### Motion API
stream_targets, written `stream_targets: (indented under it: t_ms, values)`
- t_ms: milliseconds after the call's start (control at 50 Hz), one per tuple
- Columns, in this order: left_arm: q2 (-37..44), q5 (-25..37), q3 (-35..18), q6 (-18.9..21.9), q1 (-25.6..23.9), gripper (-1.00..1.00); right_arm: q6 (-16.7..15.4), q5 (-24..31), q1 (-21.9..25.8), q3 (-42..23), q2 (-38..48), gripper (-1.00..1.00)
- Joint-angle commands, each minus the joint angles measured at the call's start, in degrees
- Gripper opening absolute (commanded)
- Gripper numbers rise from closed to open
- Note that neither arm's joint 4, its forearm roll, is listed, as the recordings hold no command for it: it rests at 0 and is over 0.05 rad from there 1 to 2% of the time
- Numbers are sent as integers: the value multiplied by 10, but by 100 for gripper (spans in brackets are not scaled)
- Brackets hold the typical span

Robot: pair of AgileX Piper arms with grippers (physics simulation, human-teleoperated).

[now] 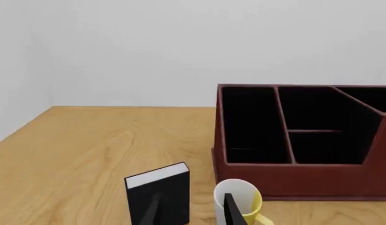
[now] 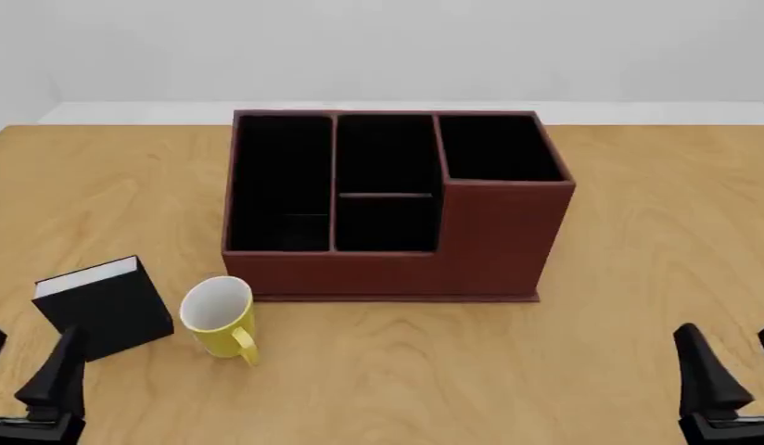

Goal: Pick up the yellow and white mug and place it to the right of the caddy.

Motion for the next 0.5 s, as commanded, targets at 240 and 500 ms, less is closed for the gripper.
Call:
stream_targets:
  t_ms: [240, 500]
  values:
    - [3, -8, -1, 5, 12, 100, -21, -24, 18, 0, 39, 100]
    - [0, -5, -4, 9, 10, 100, -22, -51, 91, 0, 92, 100]
